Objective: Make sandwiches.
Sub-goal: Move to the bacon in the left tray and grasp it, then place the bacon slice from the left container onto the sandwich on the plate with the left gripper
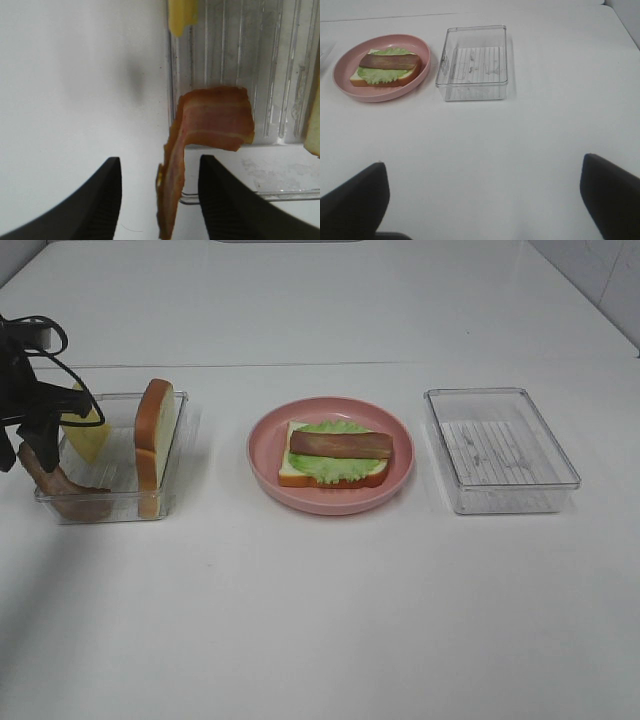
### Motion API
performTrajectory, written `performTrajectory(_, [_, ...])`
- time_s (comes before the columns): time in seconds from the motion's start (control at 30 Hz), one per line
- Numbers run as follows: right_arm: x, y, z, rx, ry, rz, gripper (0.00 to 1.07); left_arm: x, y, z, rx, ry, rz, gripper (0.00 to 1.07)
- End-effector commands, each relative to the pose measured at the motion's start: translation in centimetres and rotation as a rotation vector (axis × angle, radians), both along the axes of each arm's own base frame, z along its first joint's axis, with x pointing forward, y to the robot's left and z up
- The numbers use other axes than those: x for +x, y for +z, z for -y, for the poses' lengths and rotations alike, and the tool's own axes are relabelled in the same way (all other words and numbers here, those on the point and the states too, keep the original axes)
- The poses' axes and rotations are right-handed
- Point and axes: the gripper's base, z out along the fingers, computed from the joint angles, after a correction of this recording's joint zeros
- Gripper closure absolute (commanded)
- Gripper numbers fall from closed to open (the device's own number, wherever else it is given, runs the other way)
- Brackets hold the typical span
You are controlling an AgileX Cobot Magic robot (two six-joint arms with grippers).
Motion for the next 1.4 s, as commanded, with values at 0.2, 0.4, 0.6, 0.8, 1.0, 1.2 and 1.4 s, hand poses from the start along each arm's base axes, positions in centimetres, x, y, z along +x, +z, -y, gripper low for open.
performTrajectory(0.2, [-0.3,0.0,0.0,-0.014,0.003,0.028,0.09,0.2,-0.3,0.2,-0.003,-0.001,0.010,0.68])
performTrajectory(0.4, [-0.3,0.0,0.0,-0.014,0.003,0.028,0.09,0.2,-0.3,0.2,-0.002,-0.002,0.012,0.68])
performTrajectory(0.6, [-0.3,0.0,0.0,-0.014,0.003,0.028,0.09,0.2,-0.3,0.2,-0.002,-0.002,0.009,0.79])
performTrajectory(0.8, [-0.3,0.0,0.0,-0.014,0.003,0.028,0.09,0.2,-0.3,0.3,-0.007,0.000,0.008,0.99])
performTrajectory(1.0, [-0.3,0.0,0.0,-0.014,0.003,0.028,0.09,0.2,-0.3,0.3,-0.006,-0.001,0.006,1.07])
performTrajectory(1.2, [-0.3,0.0,0.0,-0.014,0.003,0.028,0.09,-0.2,1.0,0.2,-0.006,-0.004,0.017,1.07])
performTrajectory(1.4, [-0.3,0.0,0.0,-0.014,0.003,0.028,0.09,-0.9,5.1,0.2,-0.013,-0.007,0.114,1.07])
